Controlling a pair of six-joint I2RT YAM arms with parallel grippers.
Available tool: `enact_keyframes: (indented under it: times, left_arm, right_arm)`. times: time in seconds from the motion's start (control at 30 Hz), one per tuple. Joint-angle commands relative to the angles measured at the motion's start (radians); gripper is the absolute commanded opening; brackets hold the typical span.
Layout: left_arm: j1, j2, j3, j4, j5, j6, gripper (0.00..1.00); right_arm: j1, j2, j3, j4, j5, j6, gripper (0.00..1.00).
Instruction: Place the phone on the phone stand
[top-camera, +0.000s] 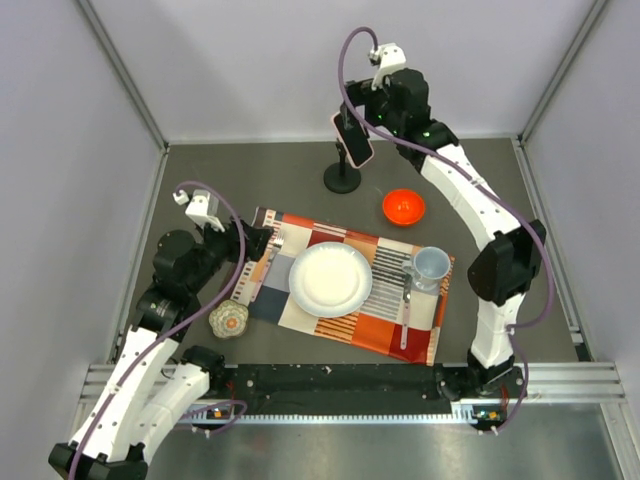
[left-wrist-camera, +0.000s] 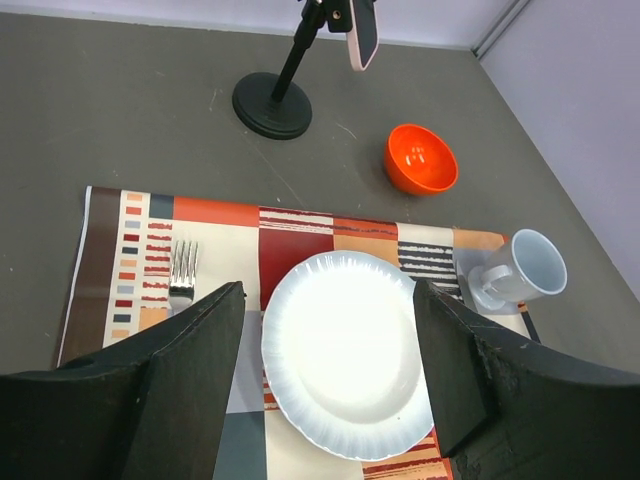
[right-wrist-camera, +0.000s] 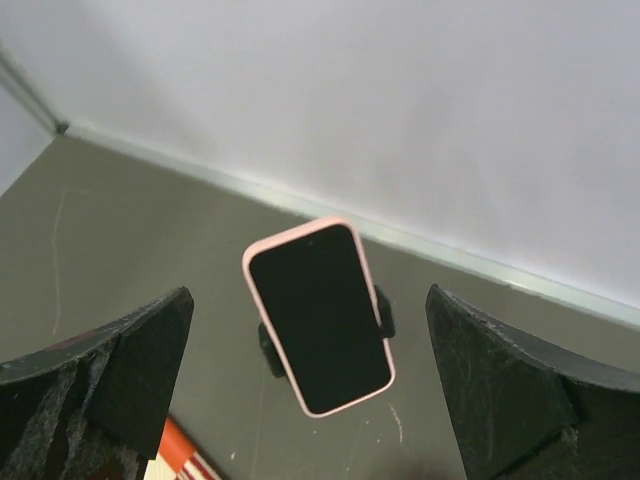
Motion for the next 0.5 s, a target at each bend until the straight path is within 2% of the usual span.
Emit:
enact_keyframes:
  times: [0.0, 0.03, 0.13, 0.3, 0.47]
  left_arm:
    - [0.001, -0.016, 0.016, 0.017, 0.024, -0.010, 0.73]
    - [0.001, -0.016, 0.016, 0.016, 0.032, -0.011, 0.73]
    - [0.001, -0.005, 0.016, 0.019, 0.058, -0.013, 0.73]
    - [0.001, 0.030, 0.008, 0.037, 0.100, -0.024, 0.73]
    - [0.001, 0.041, 0.010, 0.053, 0.120, -0.031, 0.73]
  right_arm:
    - [-0.026, -0.022, -0.058, -0.012, -0.200, -0.054, 0.98]
    - [-0.033, -0.024, -0.084, -0.013, -0.255, -0.061, 0.98]
    - [-0.049, -0.038, -0.124, -0.016, -0.272, -0.063, 0.97]
    - [-0.062, -0.056, -0.178, -0.029, -0.389, -0.164, 0.97]
    - [-0.062, -0.018, -0.194, -0.045, -0.280, -0.294, 0.97]
